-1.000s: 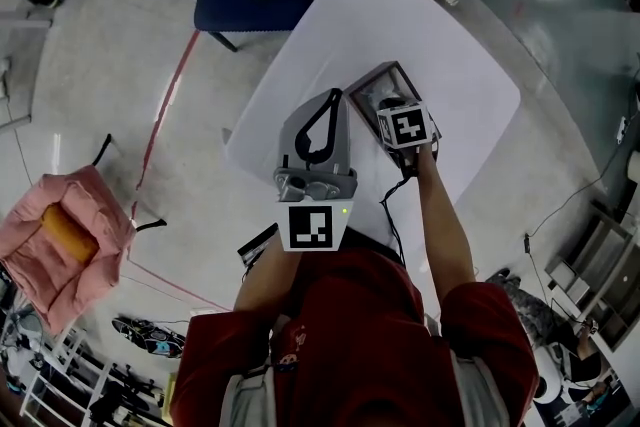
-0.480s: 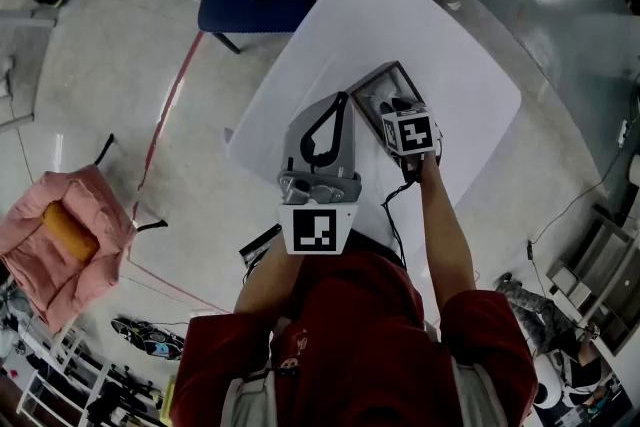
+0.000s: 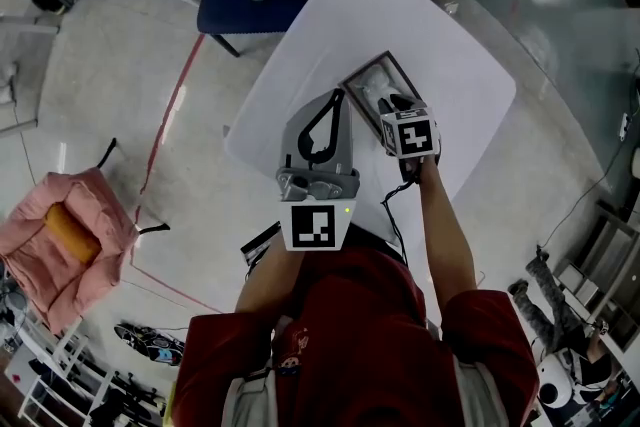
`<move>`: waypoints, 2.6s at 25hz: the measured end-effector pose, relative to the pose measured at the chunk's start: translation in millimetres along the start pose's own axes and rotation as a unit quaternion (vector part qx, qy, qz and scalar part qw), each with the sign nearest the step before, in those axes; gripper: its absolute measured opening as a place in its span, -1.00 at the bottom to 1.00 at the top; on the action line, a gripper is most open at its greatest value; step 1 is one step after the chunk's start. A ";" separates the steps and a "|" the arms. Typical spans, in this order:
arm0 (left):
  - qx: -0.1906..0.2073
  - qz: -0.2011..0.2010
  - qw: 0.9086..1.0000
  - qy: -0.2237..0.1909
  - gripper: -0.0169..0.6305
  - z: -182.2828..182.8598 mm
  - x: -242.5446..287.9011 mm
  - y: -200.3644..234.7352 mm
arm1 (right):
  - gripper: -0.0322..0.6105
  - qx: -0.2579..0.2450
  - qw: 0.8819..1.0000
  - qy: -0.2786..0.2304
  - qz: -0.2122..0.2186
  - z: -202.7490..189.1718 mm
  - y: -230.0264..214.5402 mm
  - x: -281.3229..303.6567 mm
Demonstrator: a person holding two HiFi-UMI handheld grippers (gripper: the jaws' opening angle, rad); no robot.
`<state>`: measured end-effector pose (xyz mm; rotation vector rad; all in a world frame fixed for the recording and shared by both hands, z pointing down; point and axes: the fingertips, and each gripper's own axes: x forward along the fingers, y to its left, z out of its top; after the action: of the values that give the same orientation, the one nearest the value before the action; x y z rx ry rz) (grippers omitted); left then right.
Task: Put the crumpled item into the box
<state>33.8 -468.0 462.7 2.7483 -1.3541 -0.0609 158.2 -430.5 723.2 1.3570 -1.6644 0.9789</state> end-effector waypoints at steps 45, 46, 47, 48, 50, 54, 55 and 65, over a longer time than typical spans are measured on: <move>0.035 0.047 0.998 -0.019 -0.94 80.7 -149.0 -115.7 | -0.59 -0.011 0.946 -0.324 0.028 -62.0 51.8 -279.3; 0.036 0.047 0.998 -0.022 -0.94 82.8 -152.9 -118.7 | -0.59 -0.013 0.943 -0.331 0.029 -63.9 53.5 -285.5; 0.035 0.049 0.998 -0.024 -0.94 85.0 -157.0 -120.8 | -0.59 -0.015 0.941 -0.336 0.031 -65.4 55.8 -291.4; 0.034 0.051 0.998 -0.027 -0.94 87.3 -160.8 -122.1 | -0.58 -0.019 0.939 -0.342 0.032 -66.4 58.0 -297.2; 0.030 0.055 0.998 -0.031 -0.94 92.7 -166.9 -123.5 | -0.58 -0.030 0.935 -0.353 0.030 -66.9 60.9 -308.9; 0.034 0.060 0.997 -0.035 -0.94 96.8 -179.8 -129.2 | -0.58 -0.042 0.926 -0.375 0.028 -70.9 66.2 -328.5; 0.035 0.061 0.997 -0.036 -0.94 96.2 -182.4 -131.7 | -0.58 -0.043 0.923 -0.382 0.028 -72.3 67.1 -333.3; 0.036 0.061 0.997 -0.044 -0.94 103.4 -207.5 -157.7 | -0.56 -0.056 0.875 -0.481 0.000 -84.0 71.1 -410.7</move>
<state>24.7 -213.0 346.3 2.7437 -1.5724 -0.1307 155.0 -179.7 379.8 1.9138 -2.3622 0.1308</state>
